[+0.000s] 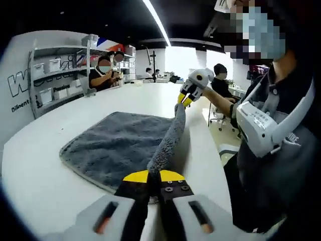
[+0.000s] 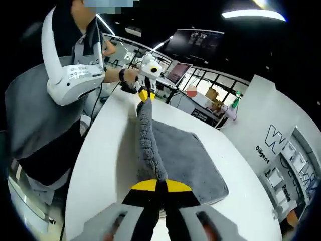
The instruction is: Fold the towel on the table until its edges align and the towel forms a compact rectangular stack.
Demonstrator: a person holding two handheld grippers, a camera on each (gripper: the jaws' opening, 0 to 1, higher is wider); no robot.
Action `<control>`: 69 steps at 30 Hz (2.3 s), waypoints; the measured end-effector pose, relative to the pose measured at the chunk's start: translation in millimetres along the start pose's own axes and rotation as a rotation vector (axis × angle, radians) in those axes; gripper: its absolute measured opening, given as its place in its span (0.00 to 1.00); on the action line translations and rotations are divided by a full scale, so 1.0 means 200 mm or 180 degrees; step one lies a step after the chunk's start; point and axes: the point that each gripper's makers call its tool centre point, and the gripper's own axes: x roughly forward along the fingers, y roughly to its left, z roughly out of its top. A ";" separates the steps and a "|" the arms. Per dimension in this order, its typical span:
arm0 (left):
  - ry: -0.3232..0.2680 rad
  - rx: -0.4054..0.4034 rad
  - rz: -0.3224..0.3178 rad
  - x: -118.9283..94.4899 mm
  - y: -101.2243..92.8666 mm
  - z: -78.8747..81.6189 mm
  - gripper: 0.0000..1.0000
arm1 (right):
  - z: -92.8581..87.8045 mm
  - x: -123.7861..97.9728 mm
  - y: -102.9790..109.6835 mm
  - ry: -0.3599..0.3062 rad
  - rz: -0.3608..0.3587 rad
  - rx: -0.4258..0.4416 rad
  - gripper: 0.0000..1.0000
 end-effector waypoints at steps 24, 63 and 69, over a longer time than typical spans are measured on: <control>0.0995 0.0549 0.0553 0.21 0.33 -0.16 0.06 | -0.38 0.19 -0.29 0.0755 -0.0170 0.0026 0.03; -0.0762 -0.0472 0.1120 -0.17 0.36 -0.01 0.35 | -0.22 -0.18 -0.35 -0.0526 -0.0969 0.1308 0.32; -0.0918 -0.0498 0.1200 -0.26 0.24 -0.02 0.52 | -0.15 -0.30 -0.28 -0.0651 -0.1097 0.1518 0.45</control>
